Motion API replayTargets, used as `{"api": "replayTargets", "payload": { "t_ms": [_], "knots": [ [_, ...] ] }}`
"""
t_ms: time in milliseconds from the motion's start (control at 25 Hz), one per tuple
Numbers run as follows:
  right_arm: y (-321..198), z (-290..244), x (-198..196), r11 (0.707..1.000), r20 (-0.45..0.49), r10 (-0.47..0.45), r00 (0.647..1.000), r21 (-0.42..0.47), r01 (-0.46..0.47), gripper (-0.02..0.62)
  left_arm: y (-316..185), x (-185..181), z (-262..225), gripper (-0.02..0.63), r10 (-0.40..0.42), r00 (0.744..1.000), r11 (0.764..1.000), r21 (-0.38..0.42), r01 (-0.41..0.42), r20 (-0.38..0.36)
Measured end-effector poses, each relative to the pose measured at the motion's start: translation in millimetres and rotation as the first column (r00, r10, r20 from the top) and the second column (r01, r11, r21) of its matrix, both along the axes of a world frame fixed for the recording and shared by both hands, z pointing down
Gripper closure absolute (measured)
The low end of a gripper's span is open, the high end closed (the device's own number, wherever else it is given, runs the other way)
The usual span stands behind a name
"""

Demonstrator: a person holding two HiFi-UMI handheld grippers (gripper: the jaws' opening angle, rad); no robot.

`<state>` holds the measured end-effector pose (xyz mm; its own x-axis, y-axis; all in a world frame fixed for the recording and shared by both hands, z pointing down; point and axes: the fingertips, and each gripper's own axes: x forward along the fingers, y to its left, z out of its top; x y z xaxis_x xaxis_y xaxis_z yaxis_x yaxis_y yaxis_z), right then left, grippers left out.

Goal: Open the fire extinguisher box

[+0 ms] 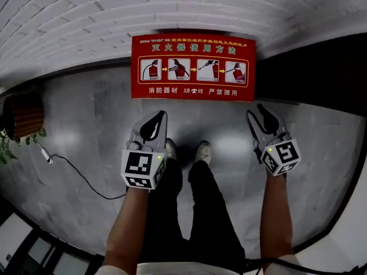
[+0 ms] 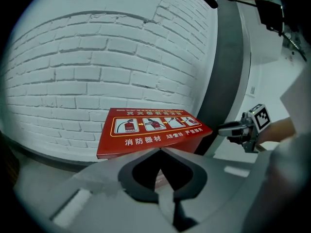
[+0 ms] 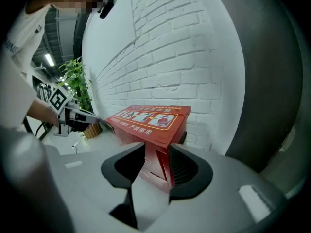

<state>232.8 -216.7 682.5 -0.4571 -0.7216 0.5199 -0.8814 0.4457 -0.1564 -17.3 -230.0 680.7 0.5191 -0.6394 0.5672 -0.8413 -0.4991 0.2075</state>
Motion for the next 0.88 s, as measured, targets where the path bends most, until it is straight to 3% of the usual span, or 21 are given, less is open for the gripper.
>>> {"api": "replayTargets", "payload": {
  "t_ms": [200, 600, 880],
  "knots": [
    [-8.0, 19.9, 5.0, 0.998, -0.059, -0.06, 0.996, -0.017, 0.059, 0.439, 5.5, 4.7, -5.6, 0.6, 0.015, 1.0, 1.0, 0.01, -0.015, -0.006],
    [-23.6, 23.2, -2.8, 0.993, -0.067, -0.118, 0.991, -0.012, 0.118, 0.449, 2.4, 4.7, -17.3, 0.6, -0.019, 0.999, 1.0, 0.02, 0.02, -0.038],
    [-22.5, 15.4, -1.4, 0.995, -0.056, -0.099, 0.993, 0.007, 0.1, 0.451, -0.3, 3.4, -20.3, 0.6, -0.036, 0.998, 0.999, 0.013, 0.037, -0.042]
  ]
}}
